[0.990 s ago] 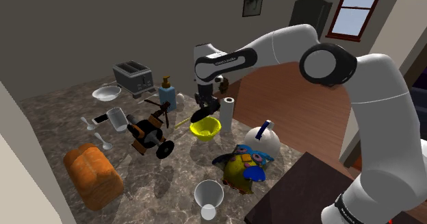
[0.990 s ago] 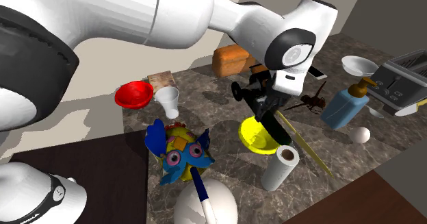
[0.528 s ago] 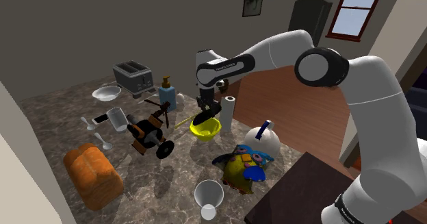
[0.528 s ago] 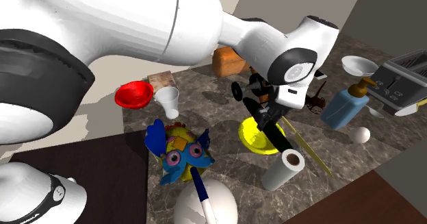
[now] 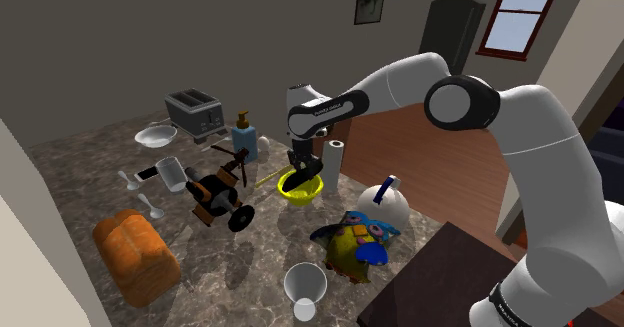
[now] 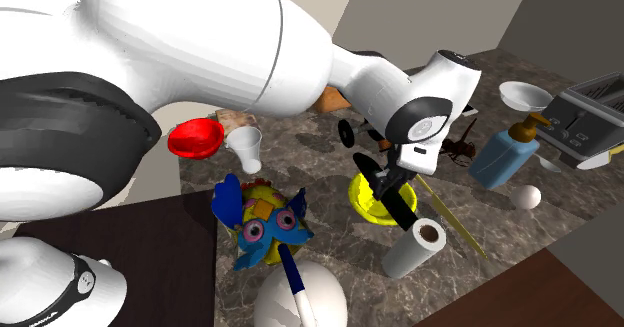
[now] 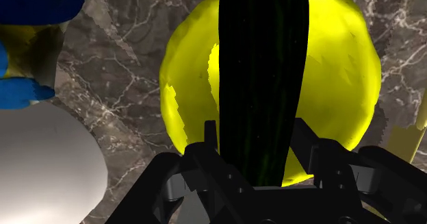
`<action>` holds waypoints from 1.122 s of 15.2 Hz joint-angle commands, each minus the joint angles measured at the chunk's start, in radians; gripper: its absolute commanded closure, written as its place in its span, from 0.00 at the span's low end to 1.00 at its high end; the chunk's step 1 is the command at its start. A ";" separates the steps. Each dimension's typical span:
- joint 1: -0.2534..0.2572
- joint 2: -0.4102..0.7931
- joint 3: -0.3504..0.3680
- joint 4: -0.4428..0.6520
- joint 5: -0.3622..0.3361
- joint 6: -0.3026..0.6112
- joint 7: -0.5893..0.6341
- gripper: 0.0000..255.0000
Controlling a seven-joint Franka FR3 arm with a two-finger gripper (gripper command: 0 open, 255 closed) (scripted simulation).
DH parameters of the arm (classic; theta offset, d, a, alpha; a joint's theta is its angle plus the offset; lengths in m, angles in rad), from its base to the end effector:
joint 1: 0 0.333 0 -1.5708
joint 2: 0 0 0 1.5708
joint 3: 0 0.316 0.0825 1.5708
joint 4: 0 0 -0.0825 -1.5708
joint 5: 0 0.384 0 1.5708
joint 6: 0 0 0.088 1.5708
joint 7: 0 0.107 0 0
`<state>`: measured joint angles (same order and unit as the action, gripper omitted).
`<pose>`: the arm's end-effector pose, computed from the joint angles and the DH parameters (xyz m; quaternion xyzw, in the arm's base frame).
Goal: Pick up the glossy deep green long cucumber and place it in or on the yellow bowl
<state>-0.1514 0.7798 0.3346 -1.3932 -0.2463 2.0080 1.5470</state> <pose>0.7135 0.0696 0.2509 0.7880 -0.6127 -0.0473 0.0384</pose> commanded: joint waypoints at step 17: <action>0.001 -0.038 0.010 0.065 0.015 -0.099 -0.011 0.00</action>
<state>-0.1515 0.7432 0.3438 -1.3557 -0.2340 1.9374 1.5406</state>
